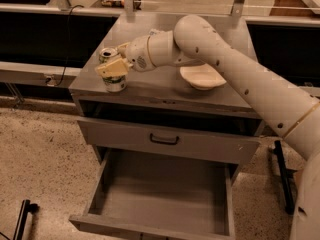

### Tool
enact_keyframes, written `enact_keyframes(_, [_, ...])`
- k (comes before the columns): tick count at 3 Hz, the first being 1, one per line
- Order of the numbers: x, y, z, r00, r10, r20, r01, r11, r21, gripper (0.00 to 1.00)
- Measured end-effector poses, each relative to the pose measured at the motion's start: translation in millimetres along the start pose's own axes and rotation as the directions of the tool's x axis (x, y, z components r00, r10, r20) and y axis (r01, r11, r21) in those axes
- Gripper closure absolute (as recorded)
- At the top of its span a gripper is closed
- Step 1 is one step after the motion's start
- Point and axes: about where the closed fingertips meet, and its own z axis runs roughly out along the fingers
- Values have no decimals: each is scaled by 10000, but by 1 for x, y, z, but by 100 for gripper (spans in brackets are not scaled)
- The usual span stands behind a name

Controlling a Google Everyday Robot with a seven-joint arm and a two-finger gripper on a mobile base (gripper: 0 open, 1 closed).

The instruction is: Pick 7up can from middle drawer and place on counter

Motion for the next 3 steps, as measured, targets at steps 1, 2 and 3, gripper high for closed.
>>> enact_keyframes(1, [0, 1, 2, 10000, -2, -1, 2, 10000, -37, 0])
enact_keyframes(2, [-10, 6, 2, 9990, -435, -41, 434, 9986, -297, 0])
enact_keyframes(3, [-28, 10, -14, 9935, -1134, 89, 1136, 9928, -382, 0])
